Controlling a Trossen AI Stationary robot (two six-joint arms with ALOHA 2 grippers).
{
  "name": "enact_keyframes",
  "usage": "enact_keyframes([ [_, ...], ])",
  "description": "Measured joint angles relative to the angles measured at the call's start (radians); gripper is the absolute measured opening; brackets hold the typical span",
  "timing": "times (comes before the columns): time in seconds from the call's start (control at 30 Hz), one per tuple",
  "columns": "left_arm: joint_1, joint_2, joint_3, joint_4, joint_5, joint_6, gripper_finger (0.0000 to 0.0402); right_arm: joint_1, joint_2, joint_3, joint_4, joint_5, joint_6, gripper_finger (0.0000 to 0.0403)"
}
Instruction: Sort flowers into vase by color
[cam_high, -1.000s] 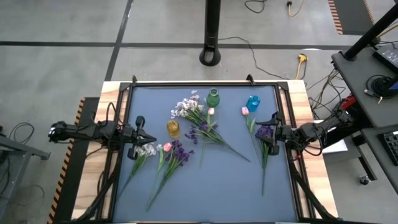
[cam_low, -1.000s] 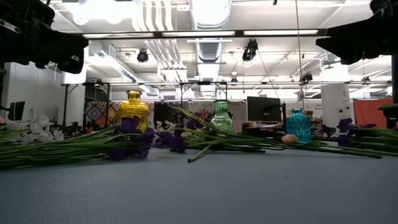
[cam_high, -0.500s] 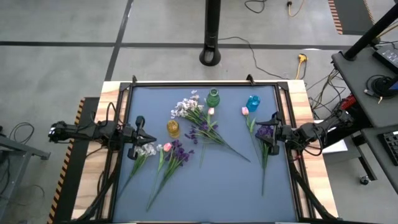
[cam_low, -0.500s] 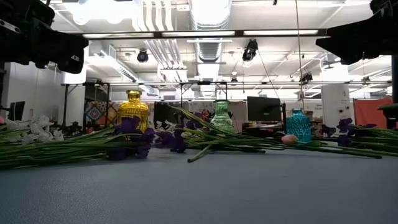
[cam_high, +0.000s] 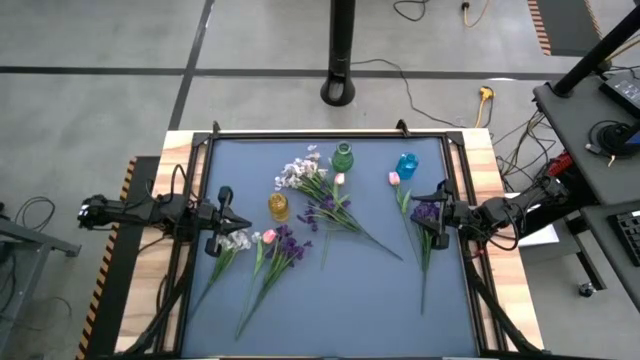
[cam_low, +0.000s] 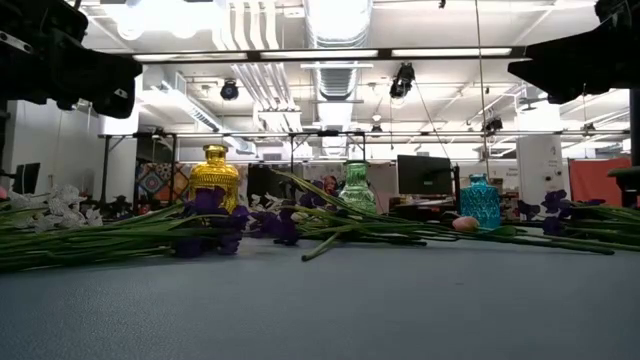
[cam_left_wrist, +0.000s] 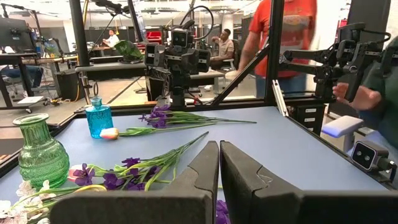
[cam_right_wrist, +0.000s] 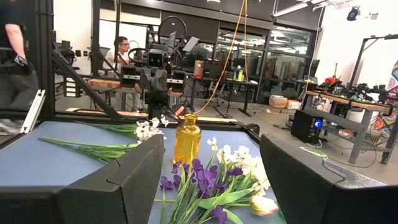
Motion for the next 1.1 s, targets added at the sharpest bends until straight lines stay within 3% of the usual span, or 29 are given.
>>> enact_keyframes([
  [0.17,0.0,0.0,-0.001,0.027,0.0,-0.031,0.0,0.0,0.0,0.0,0.0,0.0,0.0,0.026],
  [0.27,0.0,0.005,-0.002,0.121,-0.001,-0.212,0.0,0.0,0.0,0.0,0.0,-0.004,0.047,0.026],
  [0.37,0.0,0.004,0.004,0.203,-0.01,-0.403,0.0,0.001,0.0,0.0,0.003,-0.014,0.242,0.026],
  [0.47,0.001,0.002,0.018,0.222,-0.027,-0.38,0.0,0.001,0.0,0.0,0.01,-0.013,0.428,0.026],
  [0.57,0.001,0.006,0.025,0.249,-0.031,-0.374,0.0,0.001,0.0,0.0,0.023,-0.013,0.511,0.026],
  [0.7,0.001,0.008,0.027,0.347,-0.035,-0.358,0.0,0.001,0.0,0.0,0.035,-0.012,0.513,0.026],
  [0.9,0.001,0.014,0.027,0.422,-0.104,-0.08,0.0,0.001,0.001,0.0,0.034,-0.004,0.504,0.026],
  [1.1,0.001,0.031,0.027,0.502,-0.113,-0.108,0.0,-0.001,0.002,0.0,0.019,0.27,0.558,0.026],
])
